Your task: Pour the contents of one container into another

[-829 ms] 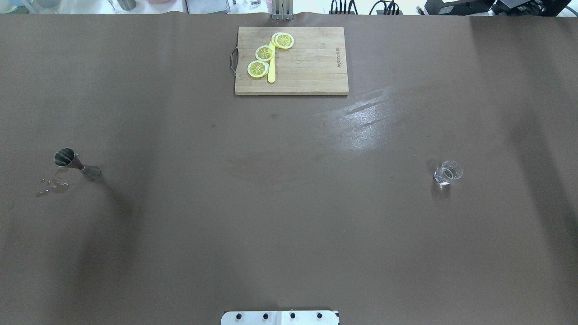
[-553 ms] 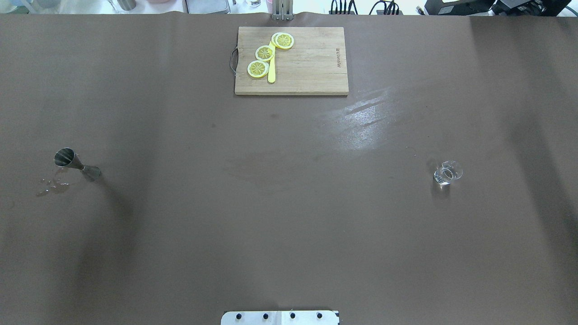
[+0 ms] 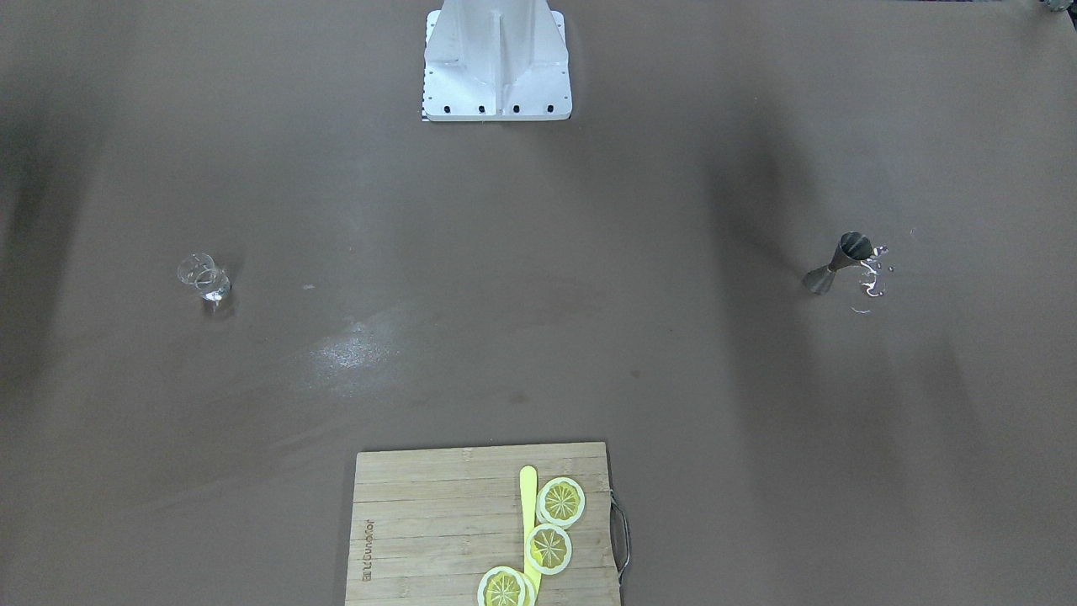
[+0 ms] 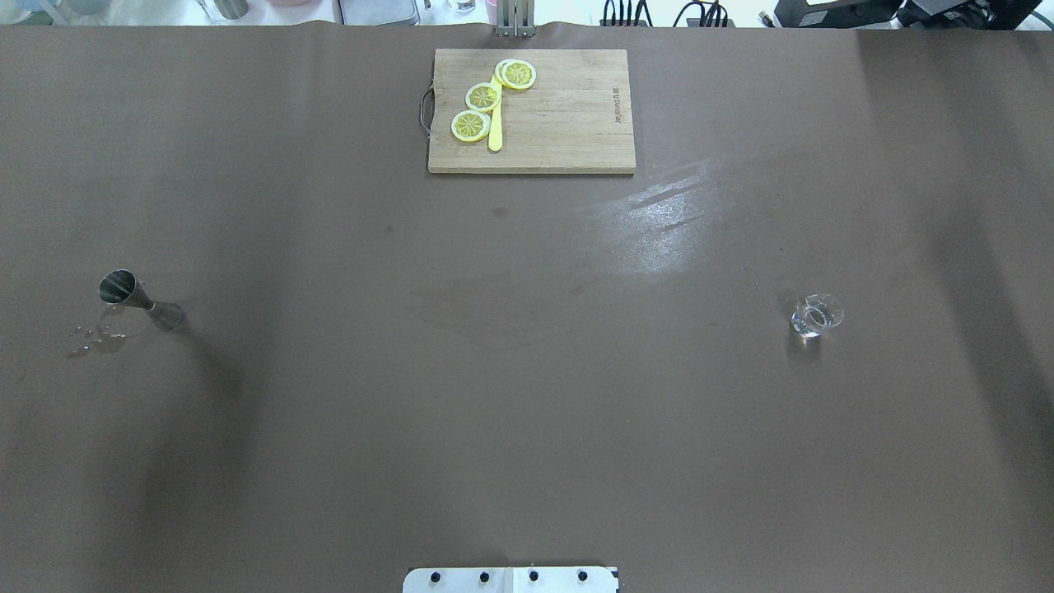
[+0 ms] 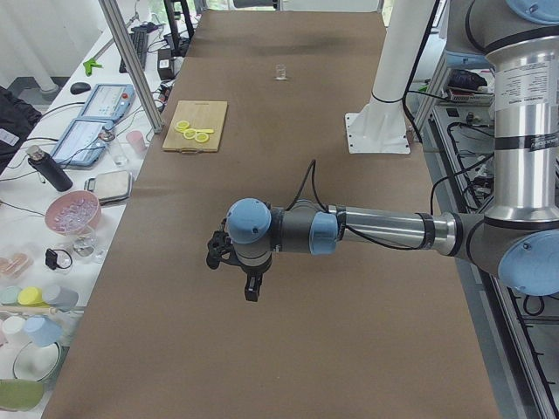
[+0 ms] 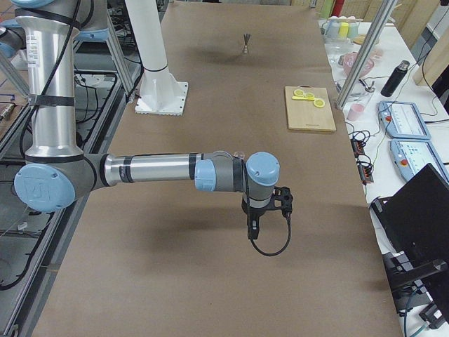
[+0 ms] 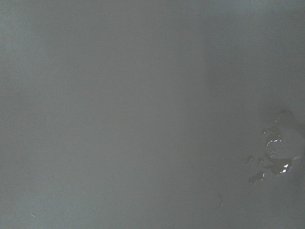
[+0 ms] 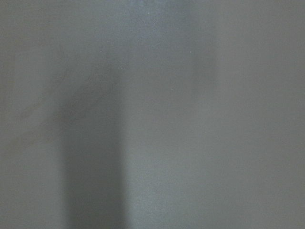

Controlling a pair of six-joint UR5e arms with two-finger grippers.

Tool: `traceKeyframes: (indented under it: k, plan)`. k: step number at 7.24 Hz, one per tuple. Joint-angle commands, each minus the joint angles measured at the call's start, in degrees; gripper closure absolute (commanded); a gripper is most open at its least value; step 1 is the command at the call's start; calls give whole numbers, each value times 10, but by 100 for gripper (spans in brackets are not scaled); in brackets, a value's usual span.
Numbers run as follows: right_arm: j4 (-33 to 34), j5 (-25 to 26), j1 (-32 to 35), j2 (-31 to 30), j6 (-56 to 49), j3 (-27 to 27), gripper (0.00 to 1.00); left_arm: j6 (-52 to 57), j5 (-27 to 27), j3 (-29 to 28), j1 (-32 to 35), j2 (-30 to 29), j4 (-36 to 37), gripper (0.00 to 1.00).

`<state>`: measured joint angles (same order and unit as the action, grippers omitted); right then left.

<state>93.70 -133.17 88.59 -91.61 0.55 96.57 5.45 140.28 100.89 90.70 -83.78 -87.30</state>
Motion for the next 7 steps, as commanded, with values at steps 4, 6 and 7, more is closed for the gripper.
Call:
traceKeyframes:
  k: [4, 6, 7]
  plan:
    - [1, -31, -1, 4, 1, -3, 0, 7, 2, 38, 16, 6, -1, 2]
    - [0, -31, -1, 2, -1, 0, 0, 6, 1, 33, 14, -3, -2, 2]
    - [0, -31, -1, 4, -2, 0, 0, 5, 1, 34, 14, -10, -2, 2]
